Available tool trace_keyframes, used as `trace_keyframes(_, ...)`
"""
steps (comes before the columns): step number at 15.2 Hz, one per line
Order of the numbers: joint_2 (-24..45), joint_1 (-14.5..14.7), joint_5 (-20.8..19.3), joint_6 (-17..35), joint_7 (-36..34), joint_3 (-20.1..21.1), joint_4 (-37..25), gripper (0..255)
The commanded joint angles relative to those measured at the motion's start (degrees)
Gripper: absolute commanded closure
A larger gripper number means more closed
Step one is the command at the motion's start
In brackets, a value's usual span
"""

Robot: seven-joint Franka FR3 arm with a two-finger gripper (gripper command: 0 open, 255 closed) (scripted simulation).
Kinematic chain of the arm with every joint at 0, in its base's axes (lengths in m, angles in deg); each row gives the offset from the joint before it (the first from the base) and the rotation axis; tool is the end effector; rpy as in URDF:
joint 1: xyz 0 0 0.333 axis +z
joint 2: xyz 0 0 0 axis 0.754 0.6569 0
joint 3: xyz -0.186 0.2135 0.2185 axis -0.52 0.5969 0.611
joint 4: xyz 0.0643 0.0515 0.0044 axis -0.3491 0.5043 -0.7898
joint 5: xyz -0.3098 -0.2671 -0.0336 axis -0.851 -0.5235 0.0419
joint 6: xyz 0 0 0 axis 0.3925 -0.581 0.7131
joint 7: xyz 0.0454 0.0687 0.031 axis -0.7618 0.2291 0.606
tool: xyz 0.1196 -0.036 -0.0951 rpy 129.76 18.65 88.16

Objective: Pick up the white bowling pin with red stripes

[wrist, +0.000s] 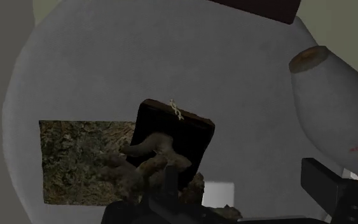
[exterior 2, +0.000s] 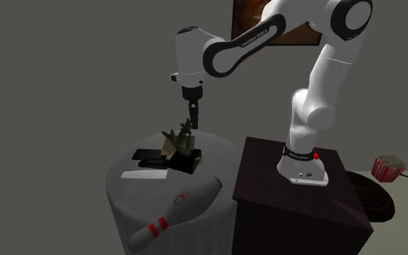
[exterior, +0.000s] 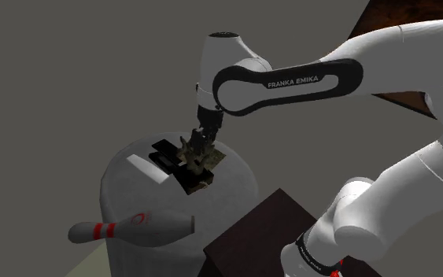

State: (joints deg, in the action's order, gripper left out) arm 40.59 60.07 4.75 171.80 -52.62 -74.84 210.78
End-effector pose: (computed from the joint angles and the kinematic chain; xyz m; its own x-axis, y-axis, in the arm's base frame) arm 0.4472 0.1821 0.4215 0.9370 0.3464 -0.0461 0.3490 -0.9344 0.0718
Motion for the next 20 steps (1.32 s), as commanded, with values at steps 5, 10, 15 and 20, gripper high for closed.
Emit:
trace_keyframes(5, 11.4, 2.9, -3.0, 3.6, -0.7, 3.7, -5.6, 0)
trace_keyframes(10, 20.6, 5.7, -6.5, 5.2, -1.5, 6.1, -11.0, 0)
trace_keyframes(15, 29.8, 9.3, -10.4, 5.8, -2.1, 7.7, -17.1, 0)
trace_keyframes(20, 38.8, 13.4, -14.2, 5.6, -2.2, 8.6, -23.8, 0)
